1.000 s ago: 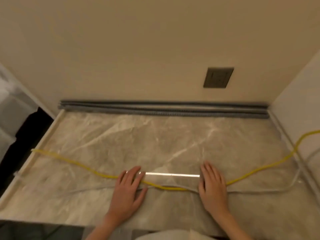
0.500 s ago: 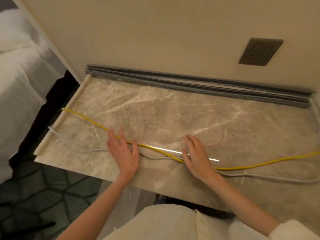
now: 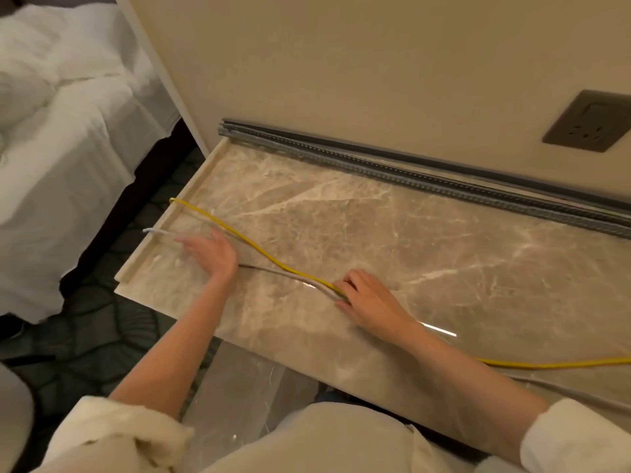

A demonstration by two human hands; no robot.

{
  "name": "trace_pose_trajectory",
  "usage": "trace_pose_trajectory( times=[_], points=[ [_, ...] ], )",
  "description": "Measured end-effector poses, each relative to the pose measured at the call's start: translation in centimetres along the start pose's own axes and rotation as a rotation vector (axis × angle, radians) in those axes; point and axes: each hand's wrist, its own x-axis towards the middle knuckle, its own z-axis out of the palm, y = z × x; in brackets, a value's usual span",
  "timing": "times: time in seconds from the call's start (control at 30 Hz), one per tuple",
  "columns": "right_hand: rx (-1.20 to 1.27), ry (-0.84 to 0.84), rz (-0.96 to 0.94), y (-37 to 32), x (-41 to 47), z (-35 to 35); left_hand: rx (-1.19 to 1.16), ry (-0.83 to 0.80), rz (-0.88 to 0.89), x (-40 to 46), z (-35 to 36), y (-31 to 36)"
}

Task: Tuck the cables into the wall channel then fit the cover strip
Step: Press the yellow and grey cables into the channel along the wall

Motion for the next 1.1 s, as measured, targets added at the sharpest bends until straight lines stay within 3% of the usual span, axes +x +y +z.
trace_pose_trajectory(
  times=[0.17,0.37,0.5,0.67,0.83,1.1],
  points=[
    [-0.023,-0.005,0.095,2.5,1.7,-0.2,0.003,-0.051,-0.010,3.7,2.8,3.3],
    [0.115,0.021,0.356,6.5,4.1,-1.4,-0.261,-0.280,-0.044,5.9,6.9,7.3],
    [-0.060,0.026,0.285,9.4,4.5,-2.9,-0.285,-0.354,-0.059,7.9,9.8,9.8],
    [-0.032,-0.010,0.389,12.1,6.3,-4.0,-0.306,-0.407,-0.043,9.2,12.3,11.9],
    [-0.207,-0.023,0.300,13.2,7.7,-5.8,-0.312,-0.451,-0.012,10.2,14.3,12.9],
    [-0.318,-0.042,0.326,15.3,10.2,-7.0,-0.301,-0.511,-0.018,11.2,15.7,14.4]
  ],
)
